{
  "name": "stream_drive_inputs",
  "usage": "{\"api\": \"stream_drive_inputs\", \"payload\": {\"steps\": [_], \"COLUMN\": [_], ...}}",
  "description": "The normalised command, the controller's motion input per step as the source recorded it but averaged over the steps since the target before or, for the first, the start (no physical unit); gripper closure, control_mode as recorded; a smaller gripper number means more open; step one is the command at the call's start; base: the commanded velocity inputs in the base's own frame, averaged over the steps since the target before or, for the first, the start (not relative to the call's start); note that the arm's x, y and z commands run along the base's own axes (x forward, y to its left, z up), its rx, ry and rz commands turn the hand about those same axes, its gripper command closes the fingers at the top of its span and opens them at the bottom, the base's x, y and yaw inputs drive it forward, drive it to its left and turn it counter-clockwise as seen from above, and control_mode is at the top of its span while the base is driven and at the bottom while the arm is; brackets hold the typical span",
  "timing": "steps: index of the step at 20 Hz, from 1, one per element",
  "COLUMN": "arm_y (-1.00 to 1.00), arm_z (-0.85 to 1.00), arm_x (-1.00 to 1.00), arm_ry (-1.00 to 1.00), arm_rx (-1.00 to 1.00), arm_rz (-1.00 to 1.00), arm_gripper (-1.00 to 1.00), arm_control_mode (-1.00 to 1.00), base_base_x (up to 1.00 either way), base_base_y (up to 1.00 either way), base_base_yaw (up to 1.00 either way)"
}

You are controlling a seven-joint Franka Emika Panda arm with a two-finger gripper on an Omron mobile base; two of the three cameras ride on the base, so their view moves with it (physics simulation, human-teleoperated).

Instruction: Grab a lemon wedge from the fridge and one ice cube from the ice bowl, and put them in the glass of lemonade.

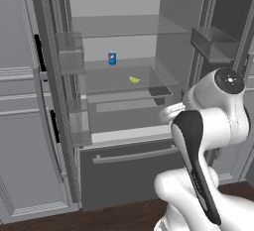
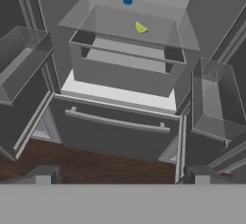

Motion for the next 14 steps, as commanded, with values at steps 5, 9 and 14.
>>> {"api": "stream_drive_inputs", "payload": {"steps": [5, 9, 14], "arm_y": [-0.15, -0.01, 0.0], "arm_z": [0.0, 0.0, 0.0], "arm_x": [-0.19, -0.19, 0.0], "arm_ry": [-0.09, -0.13, 0.0], "arm_rx": [0.03, 0.0, 0.0], "arm_rz": [0.0, 0.0, 0.0], "arm_gripper": [-1.0, -1.0, -1.0], "arm_control_mode": [-1.0, -1.0, 1.0], "base_base_x": [0.0, 0.0, 0.06], "base_base_y": [0.0, 0.0, 0.0], "base_base_yaw": [0.0, 0.0, -0.02]}}
